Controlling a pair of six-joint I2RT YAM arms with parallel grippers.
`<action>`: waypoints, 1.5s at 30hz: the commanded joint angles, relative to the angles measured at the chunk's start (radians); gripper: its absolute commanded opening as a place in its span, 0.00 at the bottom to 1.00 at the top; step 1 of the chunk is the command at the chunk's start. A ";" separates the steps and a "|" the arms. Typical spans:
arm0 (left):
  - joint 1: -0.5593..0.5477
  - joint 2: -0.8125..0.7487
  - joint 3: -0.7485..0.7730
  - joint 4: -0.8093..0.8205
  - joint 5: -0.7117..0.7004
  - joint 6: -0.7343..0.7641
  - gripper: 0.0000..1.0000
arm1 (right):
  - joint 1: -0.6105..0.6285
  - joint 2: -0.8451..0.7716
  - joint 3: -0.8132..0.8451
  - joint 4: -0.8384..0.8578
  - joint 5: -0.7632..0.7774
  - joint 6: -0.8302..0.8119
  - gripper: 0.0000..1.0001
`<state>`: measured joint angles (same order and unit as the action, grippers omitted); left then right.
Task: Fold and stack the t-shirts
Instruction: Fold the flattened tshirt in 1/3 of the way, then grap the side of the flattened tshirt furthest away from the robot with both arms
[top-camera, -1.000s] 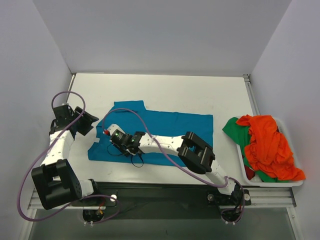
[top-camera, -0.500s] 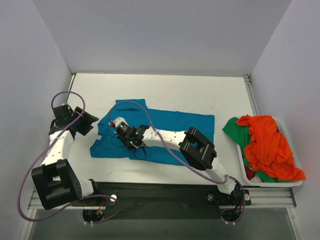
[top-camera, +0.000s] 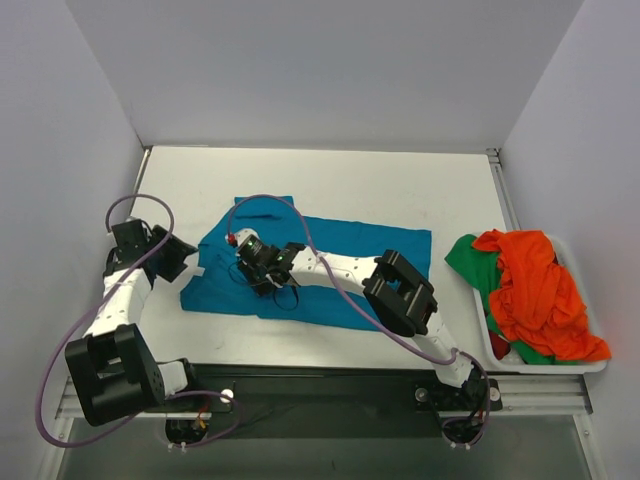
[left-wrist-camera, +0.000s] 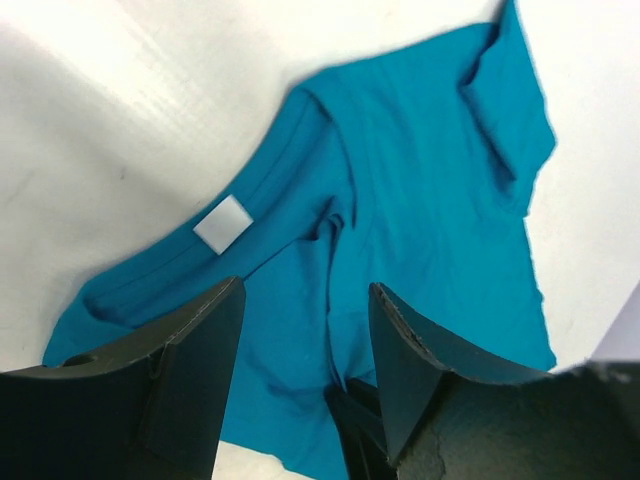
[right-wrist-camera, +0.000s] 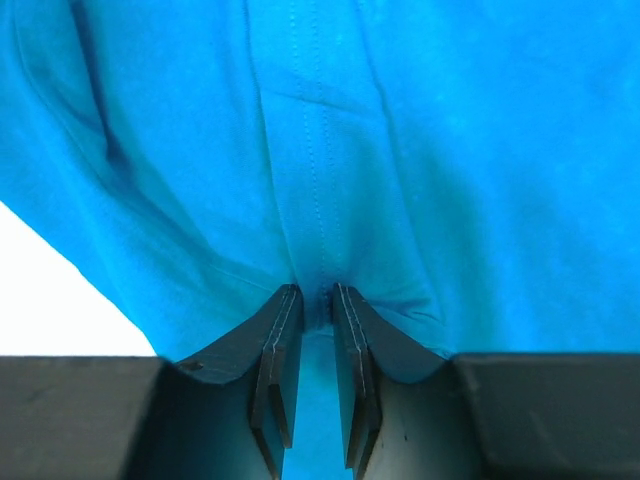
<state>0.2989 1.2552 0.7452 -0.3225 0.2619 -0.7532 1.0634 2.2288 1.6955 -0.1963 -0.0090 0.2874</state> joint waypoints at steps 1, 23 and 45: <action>-0.023 -0.054 -0.046 -0.012 -0.078 -0.024 0.63 | -0.008 -0.060 0.012 -0.005 -0.039 0.033 0.20; -0.173 -0.046 -0.173 -0.046 -0.345 -0.110 0.60 | -0.124 -0.120 -0.028 0.018 -0.066 0.194 0.04; -0.219 0.028 0.195 0.014 -0.219 0.008 0.68 | -0.237 -0.228 -0.146 0.001 0.049 0.210 0.63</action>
<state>0.1131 1.2358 0.8513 -0.3958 -0.0158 -0.7948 0.8368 2.1315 1.5841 -0.1787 -0.0288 0.4934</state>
